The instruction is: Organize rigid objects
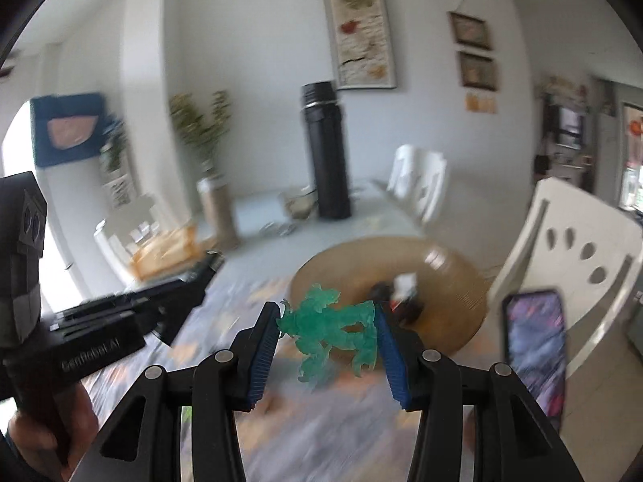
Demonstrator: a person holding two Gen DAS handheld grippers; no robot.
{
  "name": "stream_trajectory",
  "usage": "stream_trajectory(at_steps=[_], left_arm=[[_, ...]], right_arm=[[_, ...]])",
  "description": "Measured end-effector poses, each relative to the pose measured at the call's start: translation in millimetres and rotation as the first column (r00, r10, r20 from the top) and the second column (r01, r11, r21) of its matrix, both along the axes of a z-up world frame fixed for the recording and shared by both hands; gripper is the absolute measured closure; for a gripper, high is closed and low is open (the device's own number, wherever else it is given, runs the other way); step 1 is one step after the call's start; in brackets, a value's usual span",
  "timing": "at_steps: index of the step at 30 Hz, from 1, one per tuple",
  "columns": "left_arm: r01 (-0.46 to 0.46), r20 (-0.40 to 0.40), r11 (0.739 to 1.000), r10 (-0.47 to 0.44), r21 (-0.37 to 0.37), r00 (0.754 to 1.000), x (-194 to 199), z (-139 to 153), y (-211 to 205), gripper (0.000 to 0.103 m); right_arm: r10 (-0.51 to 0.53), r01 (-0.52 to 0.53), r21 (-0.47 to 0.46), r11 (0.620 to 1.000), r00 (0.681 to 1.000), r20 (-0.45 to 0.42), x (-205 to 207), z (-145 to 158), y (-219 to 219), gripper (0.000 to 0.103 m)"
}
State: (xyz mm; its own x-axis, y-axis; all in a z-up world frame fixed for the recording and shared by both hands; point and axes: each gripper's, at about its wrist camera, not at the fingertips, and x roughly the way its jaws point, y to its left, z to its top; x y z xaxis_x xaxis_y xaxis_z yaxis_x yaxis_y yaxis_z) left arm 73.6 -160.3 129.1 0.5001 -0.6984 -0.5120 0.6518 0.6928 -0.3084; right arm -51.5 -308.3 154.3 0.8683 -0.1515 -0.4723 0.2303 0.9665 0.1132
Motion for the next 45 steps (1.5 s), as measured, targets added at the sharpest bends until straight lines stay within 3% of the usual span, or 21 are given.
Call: stream_trajectory(at_steps=[3,8,13,14,15,17,22,26,29,31,33,34,38,40,43,45], left_arm=[[0.022,-0.059,1.0,-0.022,-0.007,0.998,19.8,-15.7,-25.1,0.082],[0.033,-0.143,0.999,-0.026,0.042,0.989,34.9,-56.2,-50.5,0.082],[0.024,-0.217,0.999,-0.015,0.042,0.976,44.2,-76.2,-58.8,0.082],[0.015,-0.234,0.999,-0.008,0.029,0.972,46.4,-76.3,-57.4,0.079],[0.001,-0.258,1.0,0.0,0.004,0.966,48.9,-75.7,-54.1,0.07],[-0.013,-0.281,0.999,0.004,-0.029,0.96,50.5,-70.6,-44.3,0.067],[-0.052,-0.212,0.991,0.024,-0.127,0.977,24.9,-30.4,5.2,0.064],[-0.102,-0.095,0.983,0.088,-0.155,0.992,-16.6,1.4,48.5,0.043],[-0.139,-0.039,0.978,0.135,-0.157,0.99,-42.8,10.5,79.4,0.041],[-0.162,-0.035,0.972,0.159,-0.169,0.987,-55.4,8.9,101.6,0.031],[-0.203,-0.042,0.963,0.199,-0.179,0.979,-61.8,2.8,120.6,0.004],[-0.235,-0.041,0.955,0.232,-0.179,0.972,-64.1,-3.3,130.1,0.004],[-0.381,-0.028,0.922,0.38,-0.07,0.925,-67.4,-37.1,157.6,0.004],[-0.445,-0.014,0.896,0.445,0.011,0.896,-64.6,-61.1,167.3,0.004],[-0.448,-0.041,0.889,0.453,0.095,0.891,-59.0,-93.0,175.3,0.004],[-0.447,-0.058,0.886,0.456,0.123,0.888,-54.9,-108.9,174.8,0.004]], right_arm=[[-0.056,0.057,0.024,0.998,0.997,-0.053,26.5,-10.0,-19.1,0.056],[-0.102,0.125,0.117,0.985,0.977,-0.187,55.1,-44.5,-52.6,0.056],[-0.102,0.132,0.11,0.985,0.965,-0.243,67.3,-55.3,-57.9,0.055],[-0.104,0.137,0.114,0.984,0.962,-0.253,68.6,-55.8,-59.5,0.054],[-0.109,0.144,0.122,0.982,0.96,-0.258,68.9,-56.1,-61.9,0.052],[-0.115,0.156,0.152,0.976,0.962,-0.246,63.7,-50.1,-70.8,0.042],[-0.103,0.123,0.151,0.981,0.986,-0.129,30.9,-17.1,-63.2,0.038],[-0.032,0.046,0.15,0.988,0.995,-0.089,14.8,-3.5,-37.0,0.037],[0.041,-0.03,0.128,0.991,0.996,-0.084,7.2,-2.5,-8.4,0.037],[0.082,-0.072,0.111,0.991,0.992,-0.093,5.6,-6.5,9.9,0.033],[0.124,-0.113,0.109,0.988,0.987,-0.105,4.0,-15.3,27.3,0.026],[0.146,-0.133,0.11,0.985,0.983,-0.114,3.2,-21.4,36.0,0.024],[0.207,-0.196,0.082,0.977,0.964,-0.169,5.8,-55.8,66.7,0.024],[0.21,-0.211,0.015,0.977,0.957,-0.2,10.4,-80.4,83.0,0.024],[0.181,-0.208,-0.081,0.975,0.949,-0.257,17.1,-114.4,97.0,0.024],[0.181,-0.213,-0.075,0.974,0.937,-0.298,21.4,-133.0,97.3,0.024]])
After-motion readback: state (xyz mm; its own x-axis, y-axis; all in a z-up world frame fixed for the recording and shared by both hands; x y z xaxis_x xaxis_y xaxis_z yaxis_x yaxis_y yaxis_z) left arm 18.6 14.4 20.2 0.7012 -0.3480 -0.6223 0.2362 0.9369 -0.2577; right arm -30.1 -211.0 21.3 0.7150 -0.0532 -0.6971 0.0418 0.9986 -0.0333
